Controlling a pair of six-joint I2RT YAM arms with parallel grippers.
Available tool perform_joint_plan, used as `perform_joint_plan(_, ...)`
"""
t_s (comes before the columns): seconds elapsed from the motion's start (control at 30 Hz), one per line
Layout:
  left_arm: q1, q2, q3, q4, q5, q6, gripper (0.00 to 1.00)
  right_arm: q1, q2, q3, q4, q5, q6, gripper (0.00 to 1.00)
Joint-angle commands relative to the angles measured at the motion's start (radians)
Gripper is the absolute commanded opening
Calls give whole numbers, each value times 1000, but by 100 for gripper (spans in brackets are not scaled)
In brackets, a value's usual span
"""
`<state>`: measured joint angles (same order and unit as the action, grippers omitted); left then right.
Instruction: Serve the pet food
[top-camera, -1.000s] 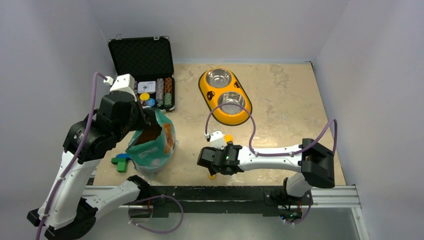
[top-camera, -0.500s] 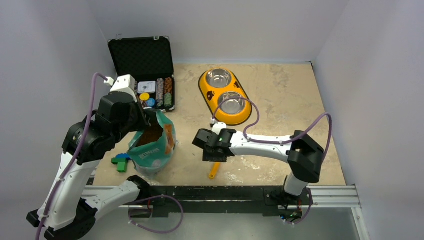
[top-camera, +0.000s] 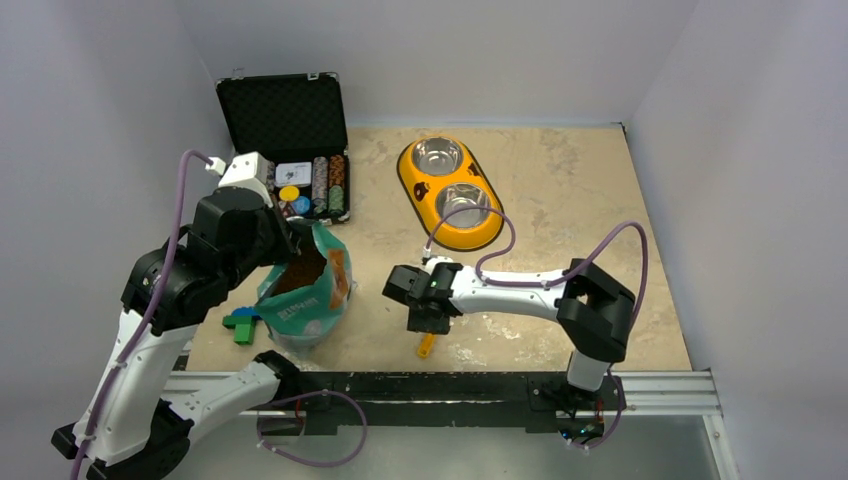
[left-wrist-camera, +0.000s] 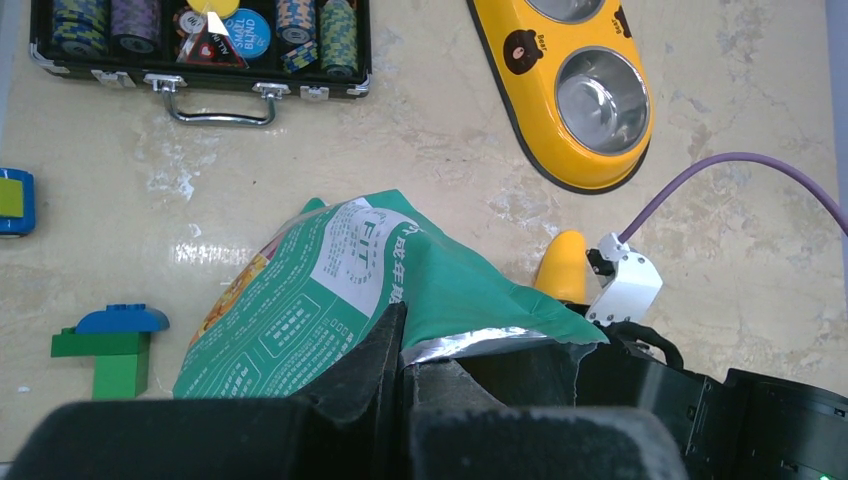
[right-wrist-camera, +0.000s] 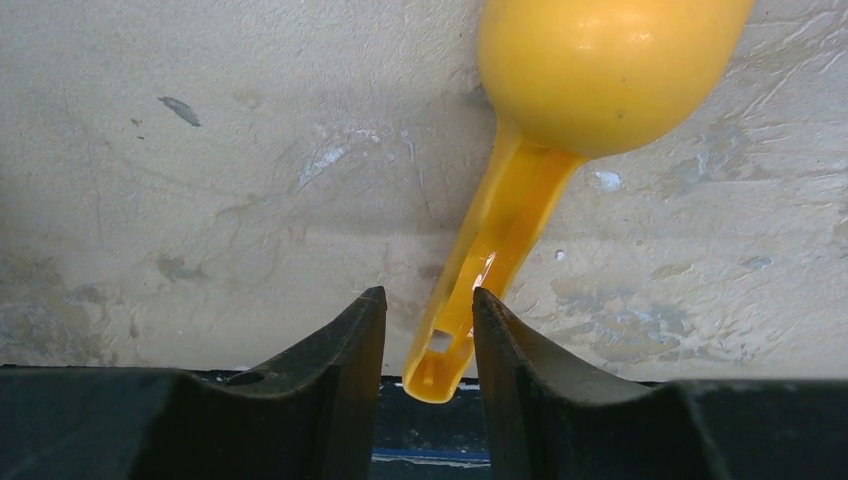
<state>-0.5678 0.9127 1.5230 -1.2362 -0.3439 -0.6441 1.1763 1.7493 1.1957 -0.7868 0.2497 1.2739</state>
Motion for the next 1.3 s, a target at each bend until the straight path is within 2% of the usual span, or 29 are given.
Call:
perform_joint_plan(0.0, 3, -23, 10, 75, -1, -19, 0, -12, 24, -3, 31, 18, 39, 39)
perform_joint_plan(0.1, 3, -23, 7, 79, -7, -13, 0, -20, 39, -14, 34, 18, 51, 32)
perform_joint_plan(0.27, 3, -46, -42, 124, 0, 21, 0, -23, 16, -95, 95, 45, 35, 0)
perform_joint_plan(0.4, 2, -57, -91, 174, 19, 75, 0, -24, -58, -201, 238, 62, -55, 0)
perform_joint_plan(0.5, 2, -69, -132, 206, 37, 94, 0, -23, -194, -329, 472, 23, -214, 0)
perform_joint_plan(0.6, 2, -115, -203, 280, 85, 112, 0, -88, -303, -482, 758, -174, -367, 0)
perform_joint_plan(0.7, 3, -172, -282, 371, 124, 132, 0, -199, -328, -657, 1191, -506, -453, 0)
perform_joint_plan(0.8, 3, -209, -330, 414, 150, 136, 0, -245, -304, -702, 1353, -644, -514, 0)
perform_joint_plan(0.9, 2, -227, -329, 393, 166, 138, 0, -310, -250, -753, 1512, -753, -475, 0)
perform_joint_plan(1.0, 2, -259, -342, 393, 169, 144, 0, -379, -165, -796, 1763, -870, -392, 0)
perform_joint_plan(1.27, 2, -315, -363, 396, 161, 170, 0, -432, 61, -768, 1932, -951, -261, 0)
